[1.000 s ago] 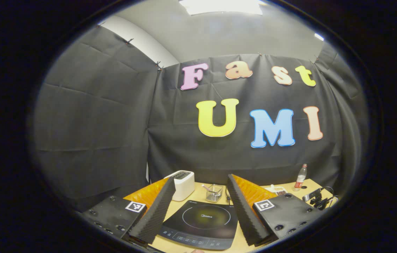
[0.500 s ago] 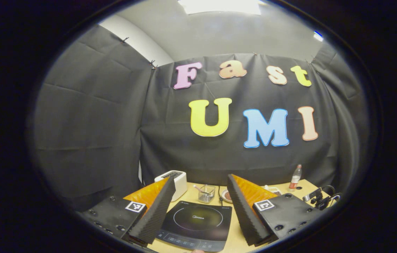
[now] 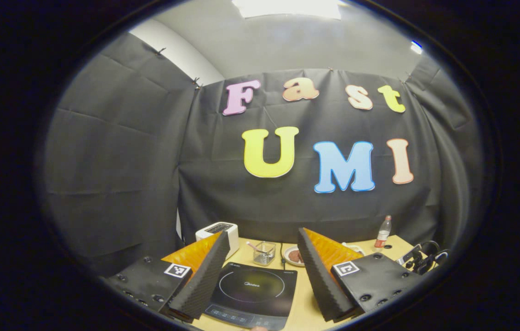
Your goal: First push the handle of the pot to place it horizontally, then grasp the pot with both hands and set it on the induction cooktop.
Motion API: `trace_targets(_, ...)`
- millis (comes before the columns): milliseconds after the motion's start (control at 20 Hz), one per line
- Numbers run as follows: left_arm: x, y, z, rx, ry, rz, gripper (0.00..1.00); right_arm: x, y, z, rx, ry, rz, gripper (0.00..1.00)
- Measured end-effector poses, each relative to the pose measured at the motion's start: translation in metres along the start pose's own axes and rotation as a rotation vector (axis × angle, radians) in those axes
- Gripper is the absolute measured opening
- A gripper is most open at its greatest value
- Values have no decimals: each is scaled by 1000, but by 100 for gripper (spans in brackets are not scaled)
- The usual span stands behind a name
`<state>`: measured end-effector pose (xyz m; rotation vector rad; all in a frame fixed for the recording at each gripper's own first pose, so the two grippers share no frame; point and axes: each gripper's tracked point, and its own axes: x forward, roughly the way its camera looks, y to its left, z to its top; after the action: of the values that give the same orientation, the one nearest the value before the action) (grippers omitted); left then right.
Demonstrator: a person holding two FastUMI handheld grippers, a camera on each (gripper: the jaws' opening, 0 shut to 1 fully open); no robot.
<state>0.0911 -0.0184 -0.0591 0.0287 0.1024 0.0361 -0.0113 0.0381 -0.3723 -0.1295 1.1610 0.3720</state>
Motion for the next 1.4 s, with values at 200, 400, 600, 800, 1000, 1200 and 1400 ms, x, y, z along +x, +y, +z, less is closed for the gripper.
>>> trace_targets(200,4,-9,-4,-7,4,-4,94,0,-20,-2,7,9,-30,0)
trace_targets(400,9,-20,-6,-5,9,-10,94,1,-42,0,-8,16,-62,0)
trace_targets(600,15,-29,-10,-6,14,-7,94,4,-65,2,-35,21,-89,0)
trace_targets(800,23,-37,-14,-8,22,4,94,10,-89,6,-41,22,-115,1)
trace_targets(1000,31,-51,-17,0,28,9,94,15,-108,12,-55,11,-133,0)
trace_targets(1200,37,-63,-18,13,31,20,97,23,-126,24,-94,-1,-152,0)
trace_targets(1400,41,-68,-20,25,39,41,94,32,-136,36,-131,-14,-153,0)
